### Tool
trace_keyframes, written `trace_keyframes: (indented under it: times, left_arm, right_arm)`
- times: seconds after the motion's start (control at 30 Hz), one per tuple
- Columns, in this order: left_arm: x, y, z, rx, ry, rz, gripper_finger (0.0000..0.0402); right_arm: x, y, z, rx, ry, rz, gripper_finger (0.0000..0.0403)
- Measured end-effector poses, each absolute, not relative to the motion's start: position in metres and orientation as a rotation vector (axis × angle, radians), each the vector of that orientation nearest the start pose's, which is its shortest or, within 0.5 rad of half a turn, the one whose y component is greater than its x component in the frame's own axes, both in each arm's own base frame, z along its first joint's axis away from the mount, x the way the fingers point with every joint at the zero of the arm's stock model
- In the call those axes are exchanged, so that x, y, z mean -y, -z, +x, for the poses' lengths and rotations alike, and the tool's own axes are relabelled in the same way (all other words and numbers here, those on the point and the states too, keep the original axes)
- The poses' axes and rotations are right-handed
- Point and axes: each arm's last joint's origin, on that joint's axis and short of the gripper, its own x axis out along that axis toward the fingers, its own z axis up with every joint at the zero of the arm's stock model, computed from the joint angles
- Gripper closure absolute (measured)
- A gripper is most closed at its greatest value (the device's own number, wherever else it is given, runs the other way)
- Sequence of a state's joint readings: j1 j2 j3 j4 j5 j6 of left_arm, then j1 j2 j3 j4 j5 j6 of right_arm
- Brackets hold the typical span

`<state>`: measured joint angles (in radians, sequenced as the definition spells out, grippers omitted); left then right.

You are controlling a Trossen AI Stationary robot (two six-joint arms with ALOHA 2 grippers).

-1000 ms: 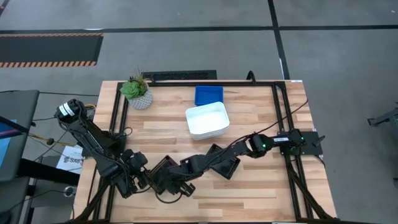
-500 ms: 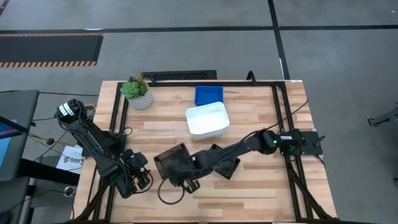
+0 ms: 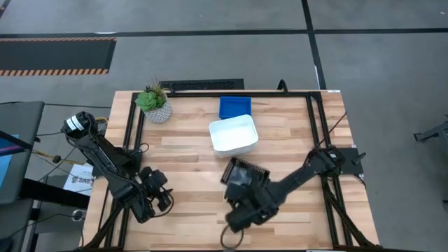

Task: Stack baskets by color
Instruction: Stack the left black bin on the black bins

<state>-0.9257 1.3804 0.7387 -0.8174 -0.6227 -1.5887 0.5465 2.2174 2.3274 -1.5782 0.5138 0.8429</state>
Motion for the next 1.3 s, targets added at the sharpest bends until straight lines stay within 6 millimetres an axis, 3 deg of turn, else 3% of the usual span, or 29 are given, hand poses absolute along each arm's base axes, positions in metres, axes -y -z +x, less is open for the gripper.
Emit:
trace_keyframes:
  times: [0.1,0.3,0.6,0.97,1.3]
  left_arm:
    - [0.159,-0.174,0.143,-0.867,-0.556,-0.431,0.0205]
    - [0.159,-0.174,0.149,-0.875,-0.535,-0.445,0.0205]
    - [0.157,-0.174,0.154,-0.874,-0.521,-0.442,0.0205]
    - [0.157,-0.174,0.154,-0.881,-0.512,-0.418,0.0205]
    - [0.156,-0.175,0.155,-0.874,-0.515,-0.415,0.0205]
  right_arm:
    - [-0.221,-0.301,0.364,-1.126,0.487,0.033,0.0399]
    - [-0.218,-0.275,0.353,-1.179,0.595,0.114,0.0387]
    - [-0.186,-0.267,0.338,-1.155,0.704,0.265,0.0394]
    - [-0.169,-0.239,0.335,-1.041,0.601,0.398,0.0395]
    - [-0.167,-0.237,0.342,-1.039,0.547,0.351,0.0386]
